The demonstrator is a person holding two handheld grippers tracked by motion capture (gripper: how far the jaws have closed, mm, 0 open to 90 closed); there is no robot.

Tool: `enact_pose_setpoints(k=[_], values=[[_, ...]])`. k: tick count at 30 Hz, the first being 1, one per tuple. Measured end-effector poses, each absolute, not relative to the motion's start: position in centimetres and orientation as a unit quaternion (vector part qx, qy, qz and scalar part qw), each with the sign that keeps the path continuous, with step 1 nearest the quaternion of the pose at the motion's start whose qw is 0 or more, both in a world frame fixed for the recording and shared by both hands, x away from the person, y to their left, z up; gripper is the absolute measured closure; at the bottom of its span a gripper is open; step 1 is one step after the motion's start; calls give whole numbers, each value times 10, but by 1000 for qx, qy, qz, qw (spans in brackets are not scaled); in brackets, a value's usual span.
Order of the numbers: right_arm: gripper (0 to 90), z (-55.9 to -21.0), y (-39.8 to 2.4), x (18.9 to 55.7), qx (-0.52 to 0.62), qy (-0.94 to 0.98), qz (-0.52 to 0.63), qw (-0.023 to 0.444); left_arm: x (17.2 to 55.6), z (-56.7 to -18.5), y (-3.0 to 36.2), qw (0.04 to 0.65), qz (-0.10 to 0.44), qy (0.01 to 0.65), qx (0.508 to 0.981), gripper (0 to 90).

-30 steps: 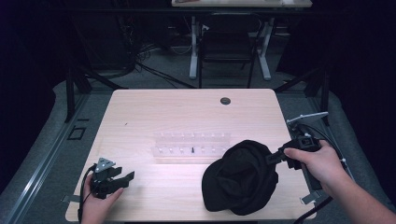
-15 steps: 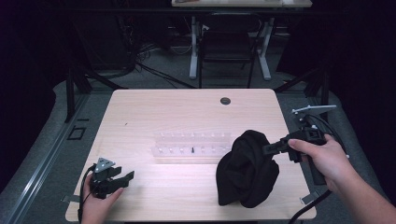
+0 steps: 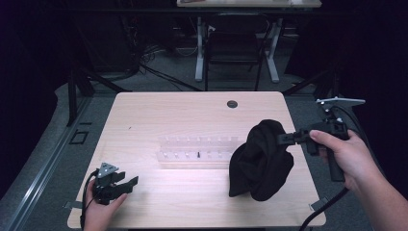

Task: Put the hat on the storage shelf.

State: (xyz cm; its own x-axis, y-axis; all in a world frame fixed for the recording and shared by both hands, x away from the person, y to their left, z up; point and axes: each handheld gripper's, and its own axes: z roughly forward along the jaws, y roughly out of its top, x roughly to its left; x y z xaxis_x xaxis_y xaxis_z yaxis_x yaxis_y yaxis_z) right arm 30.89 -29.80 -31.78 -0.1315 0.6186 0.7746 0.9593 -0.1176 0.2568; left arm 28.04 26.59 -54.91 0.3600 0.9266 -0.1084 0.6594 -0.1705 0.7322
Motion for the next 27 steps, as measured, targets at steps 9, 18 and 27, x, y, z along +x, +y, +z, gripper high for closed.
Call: enact_pose_setpoints(k=[9,18,27], values=[[882,-304,-298,318,-609,-621,-448,206,281,-549,267,358,185,534,743,423],[882,-295,-293,329,-598,-619,-467,202,281,-549,267,358,184,534,744,423],[882,-287,-281,343,-590,-620,-480,193,281,-549,267,357,184,533,745,423]])
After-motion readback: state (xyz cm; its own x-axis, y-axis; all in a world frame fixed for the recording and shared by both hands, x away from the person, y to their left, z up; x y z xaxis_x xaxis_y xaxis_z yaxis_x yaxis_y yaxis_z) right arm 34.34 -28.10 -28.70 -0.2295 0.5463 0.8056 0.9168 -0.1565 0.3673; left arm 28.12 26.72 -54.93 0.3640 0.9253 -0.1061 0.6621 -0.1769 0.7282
